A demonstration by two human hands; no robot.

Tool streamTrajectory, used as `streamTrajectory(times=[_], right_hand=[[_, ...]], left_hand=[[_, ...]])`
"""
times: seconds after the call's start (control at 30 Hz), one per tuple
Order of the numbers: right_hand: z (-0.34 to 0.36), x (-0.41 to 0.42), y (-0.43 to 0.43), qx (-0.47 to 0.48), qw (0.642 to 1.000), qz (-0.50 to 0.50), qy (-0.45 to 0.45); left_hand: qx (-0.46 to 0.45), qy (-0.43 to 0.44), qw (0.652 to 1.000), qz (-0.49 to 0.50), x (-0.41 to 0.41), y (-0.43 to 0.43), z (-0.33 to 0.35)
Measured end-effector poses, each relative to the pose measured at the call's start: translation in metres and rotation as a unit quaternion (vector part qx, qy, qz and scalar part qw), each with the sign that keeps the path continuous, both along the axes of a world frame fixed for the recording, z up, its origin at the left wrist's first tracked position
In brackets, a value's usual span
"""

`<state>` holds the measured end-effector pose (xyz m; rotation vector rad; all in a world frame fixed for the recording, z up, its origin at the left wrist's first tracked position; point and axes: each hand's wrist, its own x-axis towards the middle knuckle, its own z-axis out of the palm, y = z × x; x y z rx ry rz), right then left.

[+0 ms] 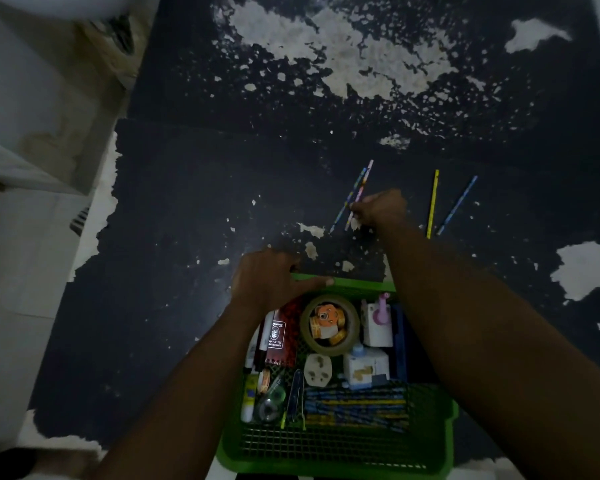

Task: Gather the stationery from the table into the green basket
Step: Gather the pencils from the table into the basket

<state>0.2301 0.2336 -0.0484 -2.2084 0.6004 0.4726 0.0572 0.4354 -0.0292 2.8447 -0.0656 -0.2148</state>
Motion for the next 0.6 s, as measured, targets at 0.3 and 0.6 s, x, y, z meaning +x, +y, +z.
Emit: streamTrajectory(times=[0.3,0.6], right_hand=[[0.031,-0.032,-0.017,0.057,0.993,0.033,-0.101],[0.129,-0.211,-0.058,0.061,0.863,0.499,0.045]], left_hand=[[0.006,0.007,1.0,0.002,0.001,-0.001,0.009],[-0.036,0.008,0.999,0.005,-0.002,-0.003,0.012]])
